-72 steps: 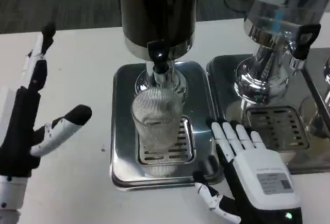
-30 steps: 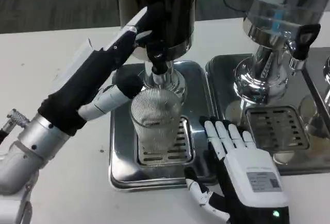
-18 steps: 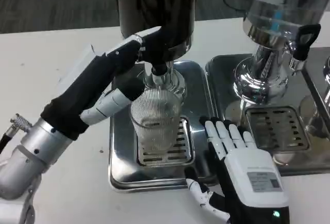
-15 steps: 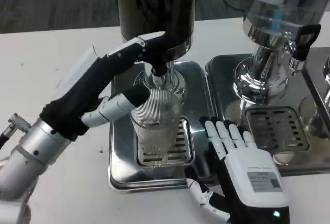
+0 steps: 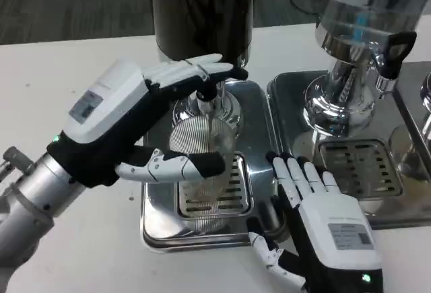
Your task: Grasp the cup under the faucet to collect the drink, then remove the cup.
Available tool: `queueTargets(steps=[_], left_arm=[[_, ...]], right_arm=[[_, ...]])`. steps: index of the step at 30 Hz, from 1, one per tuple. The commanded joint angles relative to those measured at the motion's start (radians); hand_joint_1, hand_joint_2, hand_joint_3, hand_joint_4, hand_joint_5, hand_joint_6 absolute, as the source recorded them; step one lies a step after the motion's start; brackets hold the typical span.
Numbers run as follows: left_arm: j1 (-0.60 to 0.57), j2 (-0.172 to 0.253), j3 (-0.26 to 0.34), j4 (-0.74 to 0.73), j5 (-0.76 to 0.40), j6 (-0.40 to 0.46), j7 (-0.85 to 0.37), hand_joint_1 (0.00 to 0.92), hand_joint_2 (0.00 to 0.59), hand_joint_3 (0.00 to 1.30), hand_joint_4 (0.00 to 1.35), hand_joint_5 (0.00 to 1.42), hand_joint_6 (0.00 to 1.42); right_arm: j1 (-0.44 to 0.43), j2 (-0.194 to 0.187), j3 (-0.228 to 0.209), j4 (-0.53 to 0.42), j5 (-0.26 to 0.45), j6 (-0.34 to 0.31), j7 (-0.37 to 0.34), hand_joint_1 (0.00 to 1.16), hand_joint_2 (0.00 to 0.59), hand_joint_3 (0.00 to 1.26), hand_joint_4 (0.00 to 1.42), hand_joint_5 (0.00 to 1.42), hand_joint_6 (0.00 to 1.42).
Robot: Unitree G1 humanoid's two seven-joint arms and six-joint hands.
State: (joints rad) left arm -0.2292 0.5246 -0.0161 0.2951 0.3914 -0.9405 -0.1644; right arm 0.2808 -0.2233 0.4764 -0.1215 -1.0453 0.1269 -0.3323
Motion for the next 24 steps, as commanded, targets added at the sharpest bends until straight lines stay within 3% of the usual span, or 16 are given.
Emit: queueTargets(steps=[1, 10, 19, 22, 24], left_arm=[[0.058, 0.050, -0.050, 0.013, 0.103, 0.001, 0.006, 0.000, 0.122, 0.27, 0.18, 0.35, 0.28], [0.089, 0.089, -0.075, -0.021, 0.149, 0.022, 0.078, 0.000, 0.131, 0.27, 0.16, 0.33, 0.26], [0.112, 0.113, -0.105, -0.058, 0.209, 0.049, 0.125, 0.000, 0.129, 0.27, 0.16, 0.32, 0.24], [0.113, 0.124, -0.123, -0.080, 0.253, 0.070, 0.136, 0.000, 0.131, 0.27, 0.15, 0.31, 0.23], [0.116, 0.130, -0.131, -0.089, 0.264, 0.081, 0.142, 0.000, 0.130, 0.27, 0.15, 0.31, 0.22]], right_arm=[[-0.002, -0.004, -0.009, 0.000, 0.032, -0.013, -0.001, 0.25, 0.393, 0.00, 0.00, 0.00, 0.00], [-0.025, 0.018, -0.034, -0.019, 0.111, -0.018, 0.023, 0.27, 0.367, 0.00, 0.00, 0.00, 0.00], [-0.035, 0.017, -0.055, -0.020, 0.161, -0.029, 0.043, 0.28, 0.341, 0.00, 0.00, 0.00, 0.00], [-0.048, 0.017, -0.075, -0.015, 0.223, -0.052, 0.071, 0.35, 0.283, 0.00, 0.00, 0.00, 0.00], [-0.050, 0.015, -0.072, -0.022, 0.212, -0.052, 0.065, 0.38, 0.265, 0.00, 0.00, 0.00, 0.00]])
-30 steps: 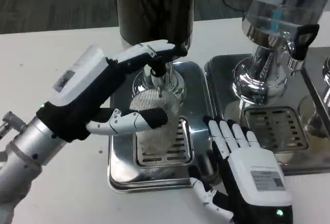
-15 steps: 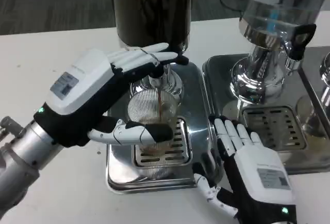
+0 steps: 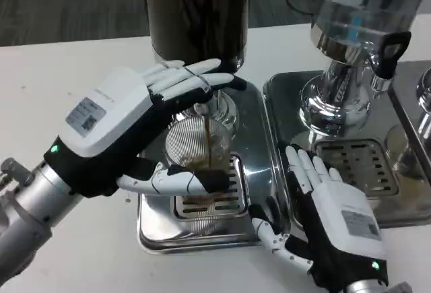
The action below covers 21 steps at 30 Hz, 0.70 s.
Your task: Grasp the cup under the faucet to collect the drink, then remove the cup.
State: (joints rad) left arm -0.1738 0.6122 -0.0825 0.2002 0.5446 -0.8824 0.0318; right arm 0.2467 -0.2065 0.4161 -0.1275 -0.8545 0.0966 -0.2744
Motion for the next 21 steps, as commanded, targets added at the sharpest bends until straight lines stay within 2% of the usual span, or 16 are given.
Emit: queueTargets(steps=[1, 5, 9, 13, 16, 21], left_arm=[[0.062, 0.044, -0.069, 0.002, 0.114, 0.028, -0.050, 0.000, 0.129, 0.27, 0.15, 0.31, 0.22], [0.065, 0.047, -0.086, -0.004, 0.116, 0.047, -0.038, 0.000, 0.127, 0.27, 0.15, 0.31, 0.21], [0.071, 0.054, -0.097, -0.008, 0.117, 0.055, -0.023, 0.000, 0.126, 0.27, 0.14, 0.31, 0.21], [0.078, 0.063, -0.105, -0.008, 0.113, 0.058, -0.009, 0.000, 0.125, 0.27, 0.14, 0.31, 0.21], [0.082, 0.069, -0.110, -0.010, 0.108, 0.051, 0.005, 0.000, 0.152, 0.30, 0.14, 0.31, 0.21], [0.090, 0.083, -0.110, -0.011, 0.110, 0.052, 0.017, 0.000, 0.150, 0.31, 0.15, 0.32, 0.21]], right_arm=[[-0.020, 0.000, -0.015, -0.016, 0.034, -0.023, 0.017, 0.39, 0.253, 0.00, 0.00, 0.00, 0.00], [-0.036, 0.004, -0.036, -0.007, 0.084, -0.038, 0.032, 0.40, 0.217, 0.00, 0.00, 0.00, 0.00], [-0.072, 0.019, -0.052, 0.000, 0.125, -0.014, 0.074, 0.41, 0.201, 0.00, 0.00, 0.00, 0.00], [-0.110, 0.032, -0.059, 0.009, 0.164, 0.003, 0.132, 0.41, 0.197, 0.00, 0.00, 0.00, 0.00], [-0.128, 0.045, -0.069, 0.010, 0.195, 0.019, 0.166, 0.41, 0.194, 0.00, 0.00, 0.00, 0.00], [-0.142, 0.040, -0.074, 0.020, 0.209, 0.028, 0.193, 0.42, 0.195, 0.00, 0.00, 0.00, 0.00]])
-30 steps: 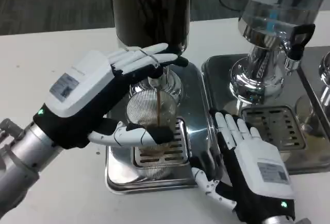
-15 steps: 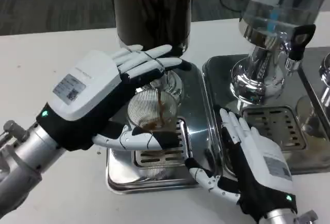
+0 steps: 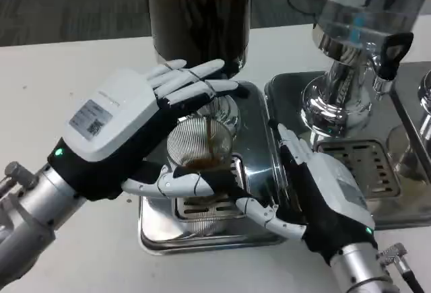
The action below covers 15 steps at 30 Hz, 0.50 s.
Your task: Grasp the cup under the faucet to collect the drink, then remove the cup.
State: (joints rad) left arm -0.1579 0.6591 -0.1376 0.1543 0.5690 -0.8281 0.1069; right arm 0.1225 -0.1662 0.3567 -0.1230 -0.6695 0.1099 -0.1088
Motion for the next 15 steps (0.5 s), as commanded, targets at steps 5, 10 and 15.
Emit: queueTargets(steps=[5, 10, 15], left_arm=[[0.078, 0.035, -0.057, 0.031, 0.086, 0.002, -0.047, 0.000, 0.149, 0.32, 0.15, 0.32, 0.21], [0.086, 0.034, -0.061, 0.027, 0.088, 0.008, -0.045, 0.000, 0.149, 0.32, 0.15, 0.32, 0.21], [0.100, 0.032, -0.066, 0.020, 0.091, 0.013, -0.041, 0.000, 0.146, 0.33, 0.15, 0.32, 0.21]], right_arm=[[-0.036, 0.001, -0.014, 0.033, 0.037, 0.008, 0.033, 0.42, 0.197, 0.00, 0.00, 0.00, 0.00], [-0.058, 0.006, -0.021, 0.053, 0.055, 0.015, 0.044, 0.42, 0.205, 0.00, 0.00, 0.00, 0.00], [-0.079, 0.008, -0.022, 0.071, 0.067, 0.014, 0.043, 0.41, 0.209, 0.00, 0.00, 0.00, 0.00]])
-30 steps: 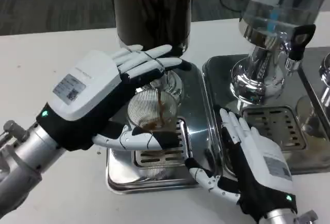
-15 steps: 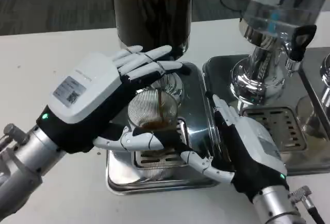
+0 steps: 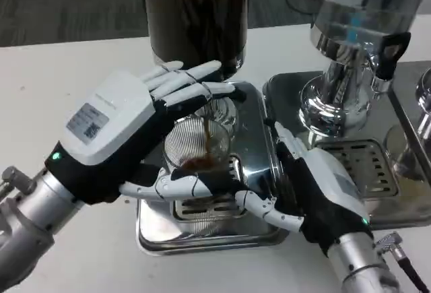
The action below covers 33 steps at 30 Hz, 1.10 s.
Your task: Grasp the cup under the faucet to collect the drink, then remove the cup.
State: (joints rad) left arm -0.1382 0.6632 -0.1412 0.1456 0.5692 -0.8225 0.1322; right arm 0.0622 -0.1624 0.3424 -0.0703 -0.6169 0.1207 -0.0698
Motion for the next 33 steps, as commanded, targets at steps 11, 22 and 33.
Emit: queueTargets(steps=[11, 22, 33], left_arm=[[0.104, 0.023, -0.063, -0.007, 0.087, 0.033, -0.064, 0.000, 0.145, 0.34, 0.16, 0.32, 0.21], [0.137, 0.019, -0.056, -0.049, 0.081, 0.080, -0.059, 0.000, 0.142, 0.34, 0.15, 0.32, 0.21], [0.158, 0.013, -0.036, -0.068, 0.103, 0.135, -0.028, 0.000, 0.150, 0.27, 0.02, 0.20, 0.10]], right_arm=[[-0.042, 0.018, 0.001, 0.044, 0.047, -0.004, 0.019, 0.41, 0.211, 0.00, 0.00, 0.00, 0.00], [-0.073, 0.010, 0.021, 0.059, 0.056, 0.002, 0.050, 0.42, 0.207, 0.00, 0.00, 0.00, 0.00], [-0.087, 0.017, 0.015, 0.089, 0.085, 0.000, 0.050, 0.42, 0.209, 0.00, 0.00, 0.00, 0.00]])
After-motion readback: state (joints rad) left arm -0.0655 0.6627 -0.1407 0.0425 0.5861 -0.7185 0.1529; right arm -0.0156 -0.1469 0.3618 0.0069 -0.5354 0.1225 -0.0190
